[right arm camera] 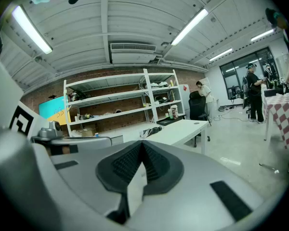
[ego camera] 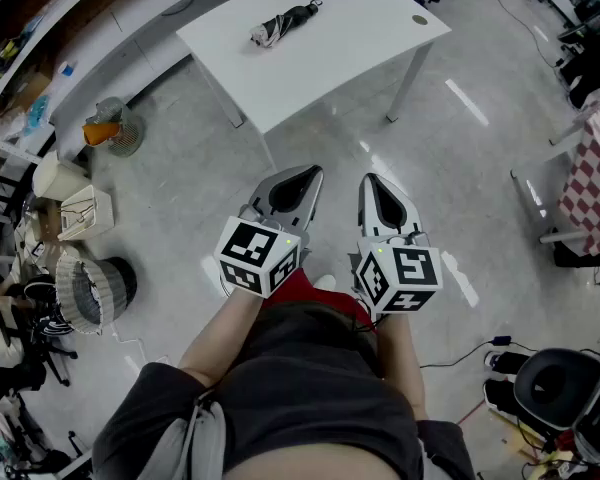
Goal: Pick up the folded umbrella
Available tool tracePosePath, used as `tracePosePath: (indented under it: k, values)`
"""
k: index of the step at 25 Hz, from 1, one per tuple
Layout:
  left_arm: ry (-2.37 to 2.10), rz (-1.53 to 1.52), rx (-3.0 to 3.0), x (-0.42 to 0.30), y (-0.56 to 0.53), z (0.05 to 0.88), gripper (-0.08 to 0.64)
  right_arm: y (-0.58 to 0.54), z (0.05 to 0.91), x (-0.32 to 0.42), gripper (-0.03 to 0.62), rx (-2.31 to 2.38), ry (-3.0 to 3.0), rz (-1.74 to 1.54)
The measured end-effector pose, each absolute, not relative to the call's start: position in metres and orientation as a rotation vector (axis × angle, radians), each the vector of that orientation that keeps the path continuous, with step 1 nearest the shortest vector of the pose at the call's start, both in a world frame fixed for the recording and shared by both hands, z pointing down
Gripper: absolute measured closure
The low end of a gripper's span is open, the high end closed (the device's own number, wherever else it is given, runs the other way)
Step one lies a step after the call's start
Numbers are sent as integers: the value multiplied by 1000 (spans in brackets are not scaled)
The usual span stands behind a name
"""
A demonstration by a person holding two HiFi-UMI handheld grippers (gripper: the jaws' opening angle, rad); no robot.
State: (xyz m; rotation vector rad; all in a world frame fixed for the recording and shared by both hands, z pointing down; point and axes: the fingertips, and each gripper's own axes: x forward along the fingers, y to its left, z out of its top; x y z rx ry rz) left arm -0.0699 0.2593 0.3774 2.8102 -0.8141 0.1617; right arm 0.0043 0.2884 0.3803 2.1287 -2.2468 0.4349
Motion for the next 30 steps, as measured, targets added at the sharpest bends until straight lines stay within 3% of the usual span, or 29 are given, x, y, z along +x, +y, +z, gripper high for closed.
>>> tracePosePath:
  k: [30]
  values:
    - [-877,62,2884,-41,226,335,548,281,347,68,574,2308,-2212,336]
